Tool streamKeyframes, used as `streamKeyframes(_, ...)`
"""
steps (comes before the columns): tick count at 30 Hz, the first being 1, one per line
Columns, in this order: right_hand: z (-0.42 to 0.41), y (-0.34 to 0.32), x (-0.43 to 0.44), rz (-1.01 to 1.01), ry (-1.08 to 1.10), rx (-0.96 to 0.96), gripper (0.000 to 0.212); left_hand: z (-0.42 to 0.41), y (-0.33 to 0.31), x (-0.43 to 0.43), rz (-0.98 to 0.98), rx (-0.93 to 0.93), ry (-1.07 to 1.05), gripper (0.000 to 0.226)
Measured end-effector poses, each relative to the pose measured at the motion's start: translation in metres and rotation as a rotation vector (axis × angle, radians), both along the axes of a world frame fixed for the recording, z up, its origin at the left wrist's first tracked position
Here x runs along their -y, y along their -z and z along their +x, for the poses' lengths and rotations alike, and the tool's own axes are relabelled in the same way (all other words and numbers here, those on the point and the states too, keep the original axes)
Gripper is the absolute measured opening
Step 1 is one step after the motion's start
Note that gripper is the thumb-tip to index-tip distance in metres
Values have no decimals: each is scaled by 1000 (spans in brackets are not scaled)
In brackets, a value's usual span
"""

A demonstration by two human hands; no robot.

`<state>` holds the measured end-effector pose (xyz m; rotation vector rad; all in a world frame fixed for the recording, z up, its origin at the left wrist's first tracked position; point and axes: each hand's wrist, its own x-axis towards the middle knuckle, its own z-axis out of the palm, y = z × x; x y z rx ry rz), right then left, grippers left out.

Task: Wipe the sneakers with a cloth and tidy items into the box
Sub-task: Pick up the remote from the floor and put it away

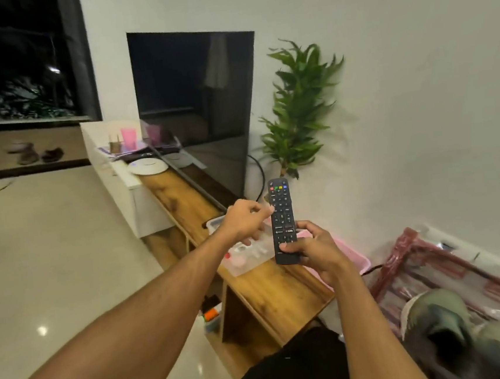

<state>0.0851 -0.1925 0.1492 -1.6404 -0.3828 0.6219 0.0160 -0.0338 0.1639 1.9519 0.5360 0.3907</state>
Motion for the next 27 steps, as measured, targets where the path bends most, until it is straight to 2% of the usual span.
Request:
streamKeyframes(6, -17, 28, -39, -111, -93, -34, 44, -20, 46, -16, -153, -40, -28, 28)
streamKeyframes(16, -44, 68, -91, -295, -284, -29, 42, -54, 103, -51, -444, -19, -249, 20)
streamKeyframes(21, -52, 93, -118, -416, -368, 1, 43, -78, 133, -77, -466, -52, -321, 21)
streamKeyframes(27, -62, 122, -134, -521, -448, -10, 35, -98, 179, -102, -459, -199, -410, 24)
